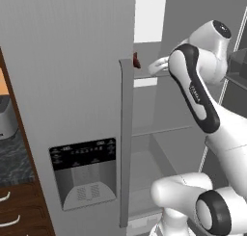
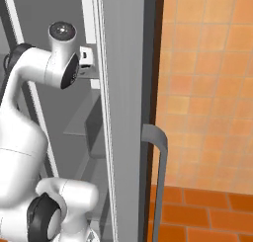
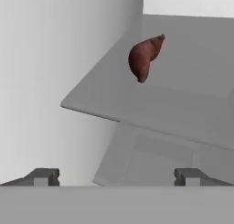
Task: Place one potato and one fish in each tupperware on the nearby counter, to pack two identical lunches.
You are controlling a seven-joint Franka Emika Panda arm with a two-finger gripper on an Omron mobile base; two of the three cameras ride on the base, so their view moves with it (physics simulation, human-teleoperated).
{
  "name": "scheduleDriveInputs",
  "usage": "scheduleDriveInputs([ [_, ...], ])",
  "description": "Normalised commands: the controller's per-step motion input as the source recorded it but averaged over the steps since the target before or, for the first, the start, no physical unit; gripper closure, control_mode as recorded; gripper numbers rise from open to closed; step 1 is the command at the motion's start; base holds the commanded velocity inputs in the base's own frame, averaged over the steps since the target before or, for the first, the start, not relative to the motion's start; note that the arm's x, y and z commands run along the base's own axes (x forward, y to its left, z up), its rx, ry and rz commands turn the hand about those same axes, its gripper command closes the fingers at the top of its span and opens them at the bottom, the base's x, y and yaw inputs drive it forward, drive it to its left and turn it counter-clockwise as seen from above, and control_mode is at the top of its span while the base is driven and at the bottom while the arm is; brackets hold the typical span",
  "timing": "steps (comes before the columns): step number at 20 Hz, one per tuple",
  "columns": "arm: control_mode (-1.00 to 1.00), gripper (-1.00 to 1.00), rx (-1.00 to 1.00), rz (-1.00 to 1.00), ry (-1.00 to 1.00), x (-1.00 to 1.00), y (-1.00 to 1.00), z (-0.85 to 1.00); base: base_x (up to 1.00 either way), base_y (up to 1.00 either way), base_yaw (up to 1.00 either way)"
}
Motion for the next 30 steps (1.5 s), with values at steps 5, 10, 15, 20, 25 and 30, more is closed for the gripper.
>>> scheduleDriveInputs([
  [5,-1.0,-1.0,0.0,0.0,0.02,0.65,0.02,-0.04,0.0,0.0,0.0],
  [10,-1.0,-1.0,-0.02,0.0,0.01,0.67,0.1,-0.17,0.0,0.0,0.0],
  [15,-1.0,-1.0,-0.03,-0.01,0.0,0.68,0.13,-0.21,0.0,0.0,0.0],
  [20,-1.0,-1.0,-0.01,-0.01,0.0,0.72,0.09,-0.16,0.0,0.0,0.0],
  [25,-1.0,-1.0,0.0,0.0,0.0,0.74,0.09,-0.16,0.0,0.0,0.0],
  [30,-1.0,-1.0,-0.01,0.0,0.0,0.78,0.13,-0.21,0.0,0.0,0.0],
])
